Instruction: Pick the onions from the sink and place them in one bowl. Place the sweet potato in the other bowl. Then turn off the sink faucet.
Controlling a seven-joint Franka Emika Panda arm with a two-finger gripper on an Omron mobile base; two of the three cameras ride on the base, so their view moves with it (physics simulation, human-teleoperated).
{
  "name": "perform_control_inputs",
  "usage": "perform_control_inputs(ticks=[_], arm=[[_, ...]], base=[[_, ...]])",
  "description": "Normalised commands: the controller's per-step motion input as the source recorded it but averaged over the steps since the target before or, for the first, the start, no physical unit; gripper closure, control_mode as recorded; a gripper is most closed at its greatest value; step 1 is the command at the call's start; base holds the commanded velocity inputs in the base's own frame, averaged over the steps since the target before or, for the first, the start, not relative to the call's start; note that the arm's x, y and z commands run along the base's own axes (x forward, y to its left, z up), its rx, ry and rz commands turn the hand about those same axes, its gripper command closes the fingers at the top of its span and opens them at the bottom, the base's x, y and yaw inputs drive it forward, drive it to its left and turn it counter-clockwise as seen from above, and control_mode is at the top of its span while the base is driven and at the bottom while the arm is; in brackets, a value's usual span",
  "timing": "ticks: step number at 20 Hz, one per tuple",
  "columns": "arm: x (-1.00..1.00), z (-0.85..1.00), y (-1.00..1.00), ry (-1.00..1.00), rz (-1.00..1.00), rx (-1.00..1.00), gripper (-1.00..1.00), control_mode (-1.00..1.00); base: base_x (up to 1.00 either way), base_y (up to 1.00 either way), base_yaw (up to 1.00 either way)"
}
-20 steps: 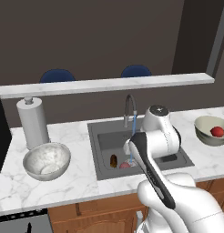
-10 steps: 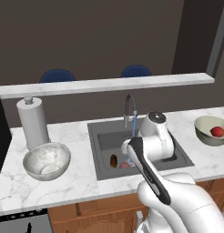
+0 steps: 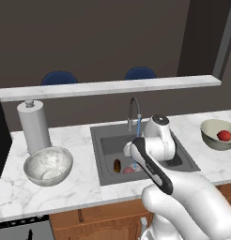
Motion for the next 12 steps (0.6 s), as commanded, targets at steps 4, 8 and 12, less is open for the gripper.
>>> perform_control_inputs(ticks=[4, 8, 12], arm=[[0.11, 0.0, 0.0, 0.26, 0.0, 0.0, -1.0, -1.0], [0.03, 0.0, 0.0, 0.26, 0.0, 0.0, -1.0, -1.0], [0.09, 0.0, 0.0, 0.12, 0.0, 0.0, -1.0, -1.0]], base=[[0.0, 0.0, 0.0], [0.0, 0.0, 0.0], [0.0, 0.0, 0.0]])
